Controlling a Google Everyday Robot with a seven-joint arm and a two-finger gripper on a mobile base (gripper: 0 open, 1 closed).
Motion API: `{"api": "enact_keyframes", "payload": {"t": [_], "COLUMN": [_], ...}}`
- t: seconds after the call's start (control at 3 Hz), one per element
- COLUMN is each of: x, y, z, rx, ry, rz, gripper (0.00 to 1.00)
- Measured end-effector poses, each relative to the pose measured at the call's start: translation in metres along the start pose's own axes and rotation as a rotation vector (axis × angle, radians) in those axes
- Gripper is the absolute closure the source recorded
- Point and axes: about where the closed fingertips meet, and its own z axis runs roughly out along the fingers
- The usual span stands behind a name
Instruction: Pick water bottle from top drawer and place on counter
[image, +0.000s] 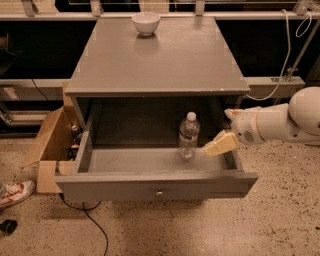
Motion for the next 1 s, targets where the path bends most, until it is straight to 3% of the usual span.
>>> {"api": "enact_keyframes", "payload": {"t": [1.0], "x": [0.008], "y": [-0.013], "z": [0.058], "rx": [-0.018], "ry": [-0.139], "rz": [0.068], "gripper": [0.00]}}
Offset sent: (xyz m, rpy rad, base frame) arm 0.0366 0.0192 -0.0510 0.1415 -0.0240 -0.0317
